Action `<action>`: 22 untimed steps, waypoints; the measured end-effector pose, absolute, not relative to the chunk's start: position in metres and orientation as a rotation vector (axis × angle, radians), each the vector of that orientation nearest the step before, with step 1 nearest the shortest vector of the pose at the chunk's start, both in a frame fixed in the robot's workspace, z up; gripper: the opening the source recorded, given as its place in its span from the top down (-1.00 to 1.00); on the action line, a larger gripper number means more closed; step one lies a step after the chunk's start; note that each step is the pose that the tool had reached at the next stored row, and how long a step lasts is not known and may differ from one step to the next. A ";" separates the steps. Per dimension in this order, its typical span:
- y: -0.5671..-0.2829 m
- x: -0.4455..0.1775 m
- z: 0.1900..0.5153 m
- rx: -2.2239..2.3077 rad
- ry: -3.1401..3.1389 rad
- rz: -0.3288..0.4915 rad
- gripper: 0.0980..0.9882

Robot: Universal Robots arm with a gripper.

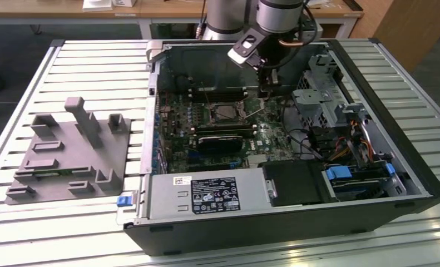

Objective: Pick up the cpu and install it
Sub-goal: 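Close the cpu cover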

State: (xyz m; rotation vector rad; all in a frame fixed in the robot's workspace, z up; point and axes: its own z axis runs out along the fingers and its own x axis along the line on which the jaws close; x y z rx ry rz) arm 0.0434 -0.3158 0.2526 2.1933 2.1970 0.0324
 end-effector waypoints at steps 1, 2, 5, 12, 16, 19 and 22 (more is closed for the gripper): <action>-0.316 0.044 0.252 2.193 2.197 0.032 0.98; -0.316 0.045 0.252 2.193 2.197 0.032 0.98; -0.316 0.046 0.252 2.193 2.197 0.032 0.98; -0.314 0.051 0.251 2.193 2.197 0.031 0.98; -0.314 0.054 0.251 2.193 2.197 0.031 0.98; -0.313 0.057 0.250 2.193 2.197 0.031 0.98; -0.313 0.060 0.249 2.193 2.197 0.031 0.98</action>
